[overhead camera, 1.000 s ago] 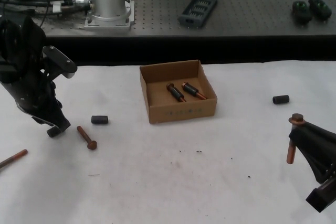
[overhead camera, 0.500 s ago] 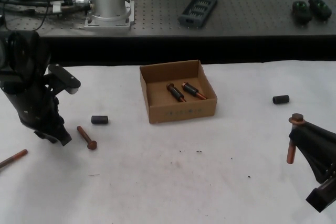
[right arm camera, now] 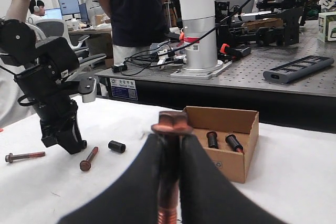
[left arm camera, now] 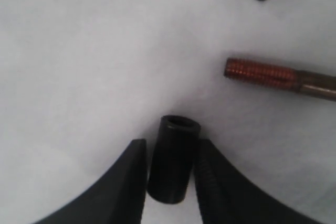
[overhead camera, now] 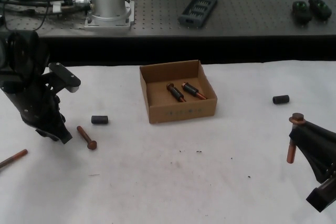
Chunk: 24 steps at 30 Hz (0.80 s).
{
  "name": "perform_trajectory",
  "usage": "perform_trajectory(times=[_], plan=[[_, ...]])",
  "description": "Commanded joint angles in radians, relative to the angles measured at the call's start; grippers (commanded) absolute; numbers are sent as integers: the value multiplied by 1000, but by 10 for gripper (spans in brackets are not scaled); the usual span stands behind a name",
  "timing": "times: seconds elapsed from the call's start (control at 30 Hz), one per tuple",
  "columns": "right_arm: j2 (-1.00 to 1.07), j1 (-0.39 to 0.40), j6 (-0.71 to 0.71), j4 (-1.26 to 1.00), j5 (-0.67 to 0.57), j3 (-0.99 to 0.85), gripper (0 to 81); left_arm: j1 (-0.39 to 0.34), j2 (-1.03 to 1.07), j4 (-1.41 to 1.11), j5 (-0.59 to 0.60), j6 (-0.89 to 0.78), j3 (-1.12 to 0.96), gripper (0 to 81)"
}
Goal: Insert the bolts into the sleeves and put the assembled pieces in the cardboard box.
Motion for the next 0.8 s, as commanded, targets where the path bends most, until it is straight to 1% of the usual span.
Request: perform_trajectory(times=[0.0, 0.13, 0.17, 0.23, 0.37, 0.5, 0.63, 0.7, 0.77], plan=[[-5, 1, 14, -49, 30, -7, 66, -2, 30, -42, 75, 15, -3, 239], [-5, 1, 14, -49, 30, -7, 66, -2, 30, -45, 89, 12, -3, 238], [-5, 1, 14, -52, 30, -7, 66, -2, 30, -45, 89, 7, -3, 226], [-5, 1, 14, -54, 30, -7, 66, -2, 30, -42, 87, 5, -3, 165], [-5, 1, 14, -57, 30, -7, 66, -2, 30, -41, 49, -2, -1, 0], [-5, 1, 14, -57, 30, -7, 66, -2, 30, -31, 11, -36, -1, 6], [-5, 1, 14, -57, 30, -7, 66, -4, 30, -21, 14, -95, -1, 6], [-5, 1, 14, -57, 30, -7, 66, -9, 26, -18, 42, -135, -1, 6], [-5, 1, 14, -57, 30, -7, 66, -12, 17, -11, 127, -189, -1, 6]])
